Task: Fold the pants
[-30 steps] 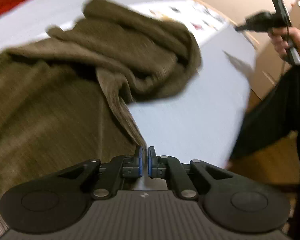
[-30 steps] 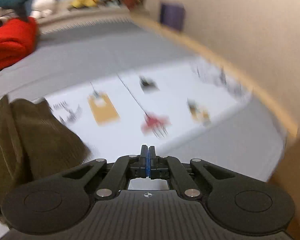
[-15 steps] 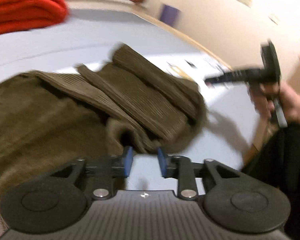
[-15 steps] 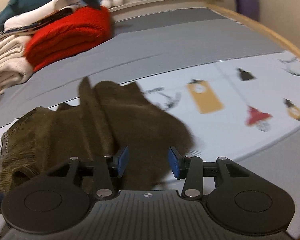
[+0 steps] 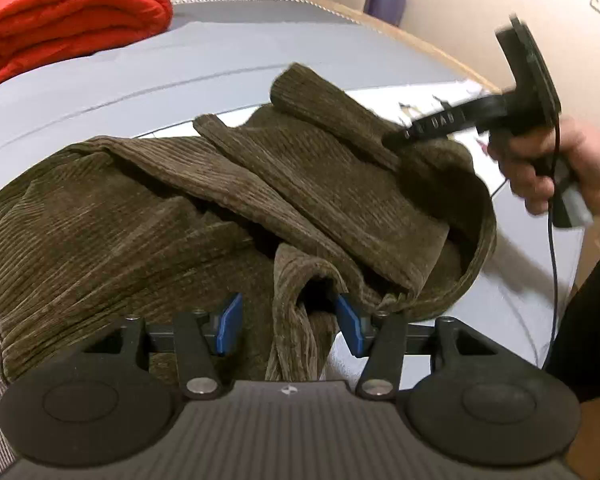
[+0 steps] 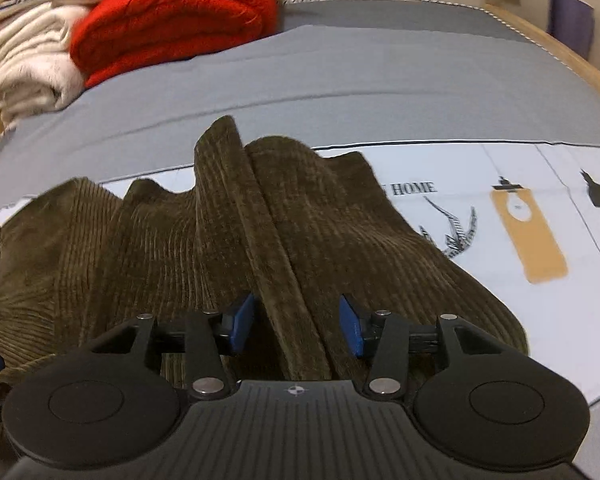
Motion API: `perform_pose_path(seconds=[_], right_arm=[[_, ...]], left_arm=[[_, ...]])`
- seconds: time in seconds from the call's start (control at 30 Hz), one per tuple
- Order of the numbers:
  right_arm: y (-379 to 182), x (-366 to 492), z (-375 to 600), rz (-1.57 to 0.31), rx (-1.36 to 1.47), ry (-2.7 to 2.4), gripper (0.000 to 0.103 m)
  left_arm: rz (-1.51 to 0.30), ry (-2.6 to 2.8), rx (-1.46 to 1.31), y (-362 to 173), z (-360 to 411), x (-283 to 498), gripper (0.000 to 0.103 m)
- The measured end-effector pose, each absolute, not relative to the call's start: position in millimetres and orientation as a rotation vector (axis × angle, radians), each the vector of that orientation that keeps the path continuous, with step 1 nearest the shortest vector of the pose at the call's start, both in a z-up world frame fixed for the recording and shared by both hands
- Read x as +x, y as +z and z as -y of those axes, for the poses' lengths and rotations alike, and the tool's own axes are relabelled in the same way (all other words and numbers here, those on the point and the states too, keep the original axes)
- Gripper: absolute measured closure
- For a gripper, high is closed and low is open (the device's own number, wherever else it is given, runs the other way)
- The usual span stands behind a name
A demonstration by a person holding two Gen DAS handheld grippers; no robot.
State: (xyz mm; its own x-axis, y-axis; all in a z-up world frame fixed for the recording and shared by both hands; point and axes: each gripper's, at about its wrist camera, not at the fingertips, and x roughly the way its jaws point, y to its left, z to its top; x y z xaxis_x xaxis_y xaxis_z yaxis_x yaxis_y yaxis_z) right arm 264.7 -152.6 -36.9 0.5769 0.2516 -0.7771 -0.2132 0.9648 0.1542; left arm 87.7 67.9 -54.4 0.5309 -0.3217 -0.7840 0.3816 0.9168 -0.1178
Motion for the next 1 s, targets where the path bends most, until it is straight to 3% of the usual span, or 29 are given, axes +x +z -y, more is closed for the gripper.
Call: perform_pose_path(seconds=[0.03, 0.07, 0.17, 0.3, 0.5, 0.63, 0.73, 0.8, 0.83, 0.93, 1.0], right_arm=[[-35, 265, 151, -0.908, 0.037, 0.276, 0.067], [-34, 264, 150, -0.897, 0.030, 0.282, 0.090], [-22, 258, 152, -0.831, 0.013, 0.274, 0.097], [10, 244, 186, -0.689, 0.108, 0.198, 0.098], [51, 201, 314, -0.498, 0.330, -0.139, 0.100], [18, 176, 401, -0.686, 0.489, -0.380, 0.100], [-15, 160, 433, -0.898, 0.492, -0.512, 0.100], [-38, 153, 445, -1.015, 0.550, -0.508, 0.100], [-48, 147, 452, -1.042, 0.622, -0.514, 0.099], [-50, 129, 470, -0.982, 0.735, -0.546, 0.095], [-47, 124, 477, -0.936, 0.759, -0.545, 0.088]], left_arm=[[-0.925, -0.423, 0.080, -55, -66, 87, 0.047], [-0.932, -0.424, 0.090, -57, -65, 87, 0.054], [-0.961, -0.422, 0.132, -66, -61, 89, 0.087], [-0.961, -0.417, 0.159, -68, -60, 85, 0.095], [-0.952, -0.561, 0.155, -67, -56, 60, 0.095], [-1.007, -0.719, 0.225, -78, -39, 38, 0.094], [-1.084, -0.770, 0.314, -93, -27, 29, 0.087], [-1.115, -0.791, 0.311, -97, -26, 30, 0.072], [-1.111, -0.800, 0.280, -94, -28, 32, 0.072], [-1.061, -0.812, 0.128, -78, -37, 43, 0.065], [-1.009, -0.797, 0.054, -67, -43, 48, 0.054]])
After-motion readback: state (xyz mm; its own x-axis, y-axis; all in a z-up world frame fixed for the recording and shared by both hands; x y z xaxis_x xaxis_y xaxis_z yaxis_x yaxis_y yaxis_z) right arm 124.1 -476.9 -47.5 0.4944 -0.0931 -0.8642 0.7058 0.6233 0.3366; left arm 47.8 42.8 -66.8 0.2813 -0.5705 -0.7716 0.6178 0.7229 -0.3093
